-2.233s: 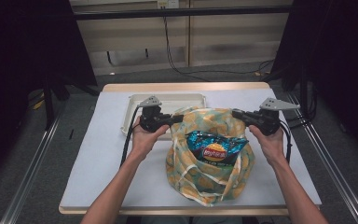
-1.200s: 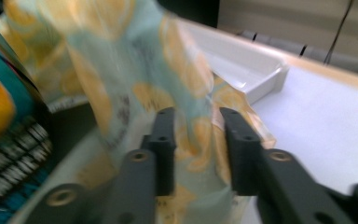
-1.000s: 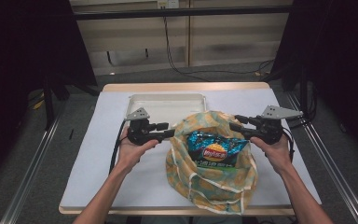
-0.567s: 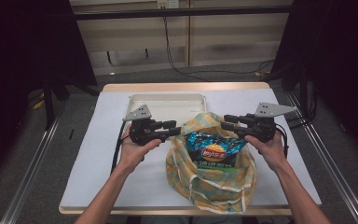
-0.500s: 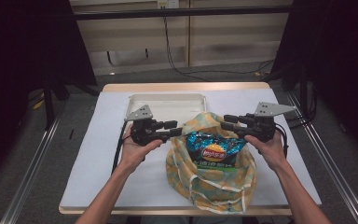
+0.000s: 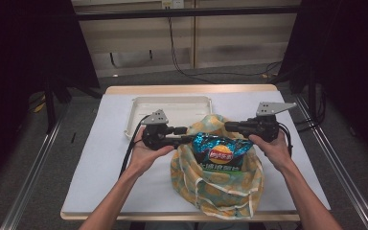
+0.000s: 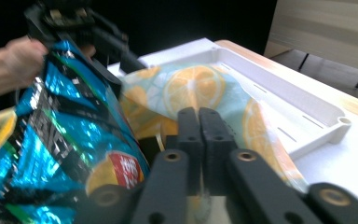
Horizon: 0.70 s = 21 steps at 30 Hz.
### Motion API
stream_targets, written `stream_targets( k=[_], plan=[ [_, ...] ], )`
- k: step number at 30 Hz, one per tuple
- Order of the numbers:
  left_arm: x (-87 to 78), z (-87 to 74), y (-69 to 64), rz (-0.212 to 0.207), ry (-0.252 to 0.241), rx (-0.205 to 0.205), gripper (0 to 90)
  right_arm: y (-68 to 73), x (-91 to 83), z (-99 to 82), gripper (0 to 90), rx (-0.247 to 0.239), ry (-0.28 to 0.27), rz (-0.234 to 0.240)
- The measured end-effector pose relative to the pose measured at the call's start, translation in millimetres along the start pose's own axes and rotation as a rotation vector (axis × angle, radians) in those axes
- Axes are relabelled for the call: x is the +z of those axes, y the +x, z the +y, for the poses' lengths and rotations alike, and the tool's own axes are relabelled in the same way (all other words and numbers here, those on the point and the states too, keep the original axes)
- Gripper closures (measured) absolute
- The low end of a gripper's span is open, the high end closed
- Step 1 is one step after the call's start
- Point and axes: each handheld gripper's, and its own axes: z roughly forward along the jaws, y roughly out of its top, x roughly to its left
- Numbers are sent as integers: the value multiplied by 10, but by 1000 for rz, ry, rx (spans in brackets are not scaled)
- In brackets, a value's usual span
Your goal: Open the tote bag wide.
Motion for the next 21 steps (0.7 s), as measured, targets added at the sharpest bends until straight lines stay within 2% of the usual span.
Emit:
stream_targets(
  k=[2,3,4,11,13,14,15,16,17,19,21],
  plan=[
    [-1,8,-1,-3,2,9,823,-10,2,25,900,4,-10,-10],
    [-9,33,-4,-22,-22,5,866,-12,4,43,900,1,-12,-13],
    [-9,33,-4,-22,-22,5,883,-12,4,43,900,1,-12,-13],
    [13,187,16,13,-68,6,889,-121,74,182,900,9,-63,-64],
    [58,195,55,29,-73,-17,889,-218,143,182,900,38,-84,-81],
    [58,195,55,29,-73,-17,889,-218,143,182,900,38,-84,-81],
    [93,175,90,32,-82,-39,889,-263,198,160,900,52,-79,-96],
    [93,175,90,32,-82,-39,889,-280,228,140,900,56,-72,-96],
    [110,145,128,34,-76,-60,889,-293,254,119,900,64,-68,-96],
    [112,129,145,37,-73,-64,889,-309,290,72,900,70,-61,-97],
    [83,82,179,61,-66,-86,890,-315,310,20,900,76,-51,-92]
  ],
)
